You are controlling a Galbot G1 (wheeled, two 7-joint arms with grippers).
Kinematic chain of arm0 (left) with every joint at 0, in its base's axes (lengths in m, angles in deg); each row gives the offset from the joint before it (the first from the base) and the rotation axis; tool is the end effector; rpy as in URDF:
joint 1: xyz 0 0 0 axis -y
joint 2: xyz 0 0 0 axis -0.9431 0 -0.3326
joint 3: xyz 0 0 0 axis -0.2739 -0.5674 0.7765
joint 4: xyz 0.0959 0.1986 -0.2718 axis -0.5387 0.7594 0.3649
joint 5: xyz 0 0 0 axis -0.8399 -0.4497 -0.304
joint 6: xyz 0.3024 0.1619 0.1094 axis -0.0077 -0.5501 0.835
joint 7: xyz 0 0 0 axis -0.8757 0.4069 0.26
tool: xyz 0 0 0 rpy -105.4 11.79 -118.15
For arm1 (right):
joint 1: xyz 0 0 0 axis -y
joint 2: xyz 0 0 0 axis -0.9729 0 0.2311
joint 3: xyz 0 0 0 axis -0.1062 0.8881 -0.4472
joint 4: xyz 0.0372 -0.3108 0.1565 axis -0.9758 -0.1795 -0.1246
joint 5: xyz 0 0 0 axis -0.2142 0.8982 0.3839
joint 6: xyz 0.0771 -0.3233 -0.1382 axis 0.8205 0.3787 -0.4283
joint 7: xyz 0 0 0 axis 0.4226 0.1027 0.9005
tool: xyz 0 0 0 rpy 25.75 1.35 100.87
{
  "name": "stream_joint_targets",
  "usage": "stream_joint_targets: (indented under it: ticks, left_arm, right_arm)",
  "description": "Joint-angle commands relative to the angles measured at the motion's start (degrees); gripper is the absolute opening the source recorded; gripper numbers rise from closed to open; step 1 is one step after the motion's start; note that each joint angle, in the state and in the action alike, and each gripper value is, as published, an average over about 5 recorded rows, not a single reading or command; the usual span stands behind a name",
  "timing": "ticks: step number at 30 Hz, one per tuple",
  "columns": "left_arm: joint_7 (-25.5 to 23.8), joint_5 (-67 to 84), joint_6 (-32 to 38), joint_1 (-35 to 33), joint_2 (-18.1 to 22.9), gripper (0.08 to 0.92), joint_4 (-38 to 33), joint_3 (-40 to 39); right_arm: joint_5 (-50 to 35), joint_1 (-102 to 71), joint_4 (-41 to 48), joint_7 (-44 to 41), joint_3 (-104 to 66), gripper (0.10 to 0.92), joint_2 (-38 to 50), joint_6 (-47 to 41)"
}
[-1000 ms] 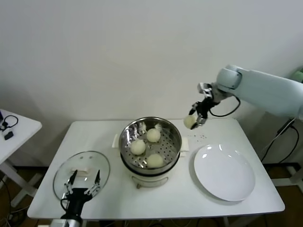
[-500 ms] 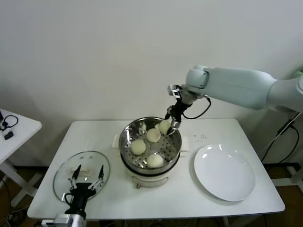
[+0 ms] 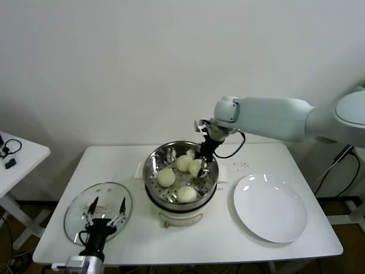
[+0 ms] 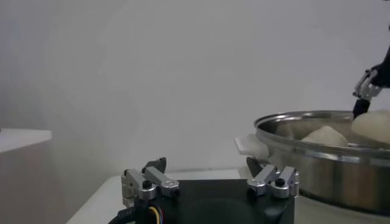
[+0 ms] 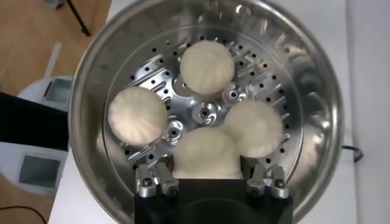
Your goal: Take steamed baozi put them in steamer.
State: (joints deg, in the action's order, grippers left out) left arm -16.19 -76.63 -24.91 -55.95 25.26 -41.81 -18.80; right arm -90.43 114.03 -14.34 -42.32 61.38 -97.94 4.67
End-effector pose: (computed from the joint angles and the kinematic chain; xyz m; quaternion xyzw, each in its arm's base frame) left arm 0.1501 0.0516 -0.3333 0.0053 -0.9985 -0.0256 0.0478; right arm 0.5911 0.0699 -0.0929 0.6014 -0.5367 0.4479 0.3869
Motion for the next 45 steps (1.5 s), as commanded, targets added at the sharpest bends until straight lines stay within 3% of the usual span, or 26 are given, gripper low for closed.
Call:
stream_joint_targets:
  ticks: [1, 25, 33, 45]
  left_arm:
    - [0.04, -0.19, -0.12, 0.14, -0.23, 0.823, 0.30, -0.06]
    - [0.15, -1.51, -0.51, 0.23, 0.03, 0.823, 0.27, -0.72]
    - [0.23, -1.99, -0.51, 0.27, 0.21, 0.823, 0.30, -1.21]
    - [0.84, -2.70, -0.83, 0.89, 0.48, 0.823, 0.06, -1.84]
  right_arm:
    - [1.53, -1.99, 0.84, 0.28, 0.61, 0.696, -0.83, 0.05]
    - [3.69, -2.72, -0.16, 0.64, 0.13, 0.697, 1.11, 0.59]
    - [3.51, -2.34, 0.08, 0.62, -0.24, 0.807, 1.01, 0.94]
    - [-0.33, 2.33, -0.85, -0.50, -1.76, 0.823, 2.04, 1.98]
